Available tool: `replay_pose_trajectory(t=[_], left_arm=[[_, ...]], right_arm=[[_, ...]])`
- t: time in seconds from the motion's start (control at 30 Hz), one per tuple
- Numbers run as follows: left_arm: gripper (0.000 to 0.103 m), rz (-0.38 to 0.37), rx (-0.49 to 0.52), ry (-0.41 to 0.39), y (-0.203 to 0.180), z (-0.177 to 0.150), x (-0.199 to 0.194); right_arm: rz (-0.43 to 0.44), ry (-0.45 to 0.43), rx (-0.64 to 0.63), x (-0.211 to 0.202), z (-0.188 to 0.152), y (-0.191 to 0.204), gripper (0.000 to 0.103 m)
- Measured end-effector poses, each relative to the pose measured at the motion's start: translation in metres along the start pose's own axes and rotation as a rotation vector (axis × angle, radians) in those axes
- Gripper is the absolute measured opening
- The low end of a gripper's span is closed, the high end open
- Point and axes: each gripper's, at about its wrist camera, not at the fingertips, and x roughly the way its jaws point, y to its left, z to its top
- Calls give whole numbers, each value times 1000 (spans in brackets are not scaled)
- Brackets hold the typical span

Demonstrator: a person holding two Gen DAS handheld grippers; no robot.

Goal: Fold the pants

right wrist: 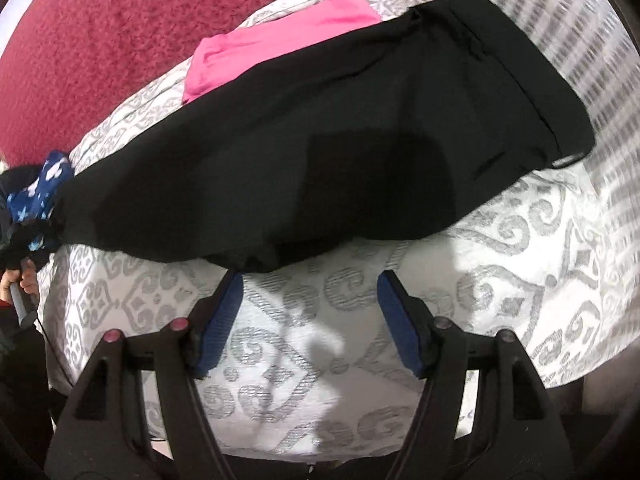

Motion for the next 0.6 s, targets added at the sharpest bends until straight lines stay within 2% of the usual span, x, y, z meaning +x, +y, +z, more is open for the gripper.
replay_pose_trajectory(t=[0.2, 0.27, 0.37, 0.4, 0.43, 0.47, 0.5, 0.6], left_arm=[[6, -46, 88, -102, -27, 7, -27], [6, -38, 126, -128, -39, 9, -35], [5, -38, 148, -147, -45, 12, -43], [5, -43, 145, -149, -44, 13, -45], [5, -46, 143, -150, -43, 13, -45], [5, -50, 139, -149, -42, 13, -46], [5, -49, 137, -148, -42, 12, -45], [4, -51, 150, -141, -36, 12, -48]], right_arm=[[-12, 26, -89, 18, -5, 27, 70], [-41, 1, -116, 27, -3, 39, 71], [-80, -42, -79, 40, 9, 47, 71], [-103, -69, -71, 44, 15, 49, 67], [-101, -75, -67, 47, 18, 50, 37], [-33, -57, -35, 48, 22, 48, 15], [-9, -62, 16, 44, 23, 45, 8], [36, -115, 50, 20, 23, 45, 7]])
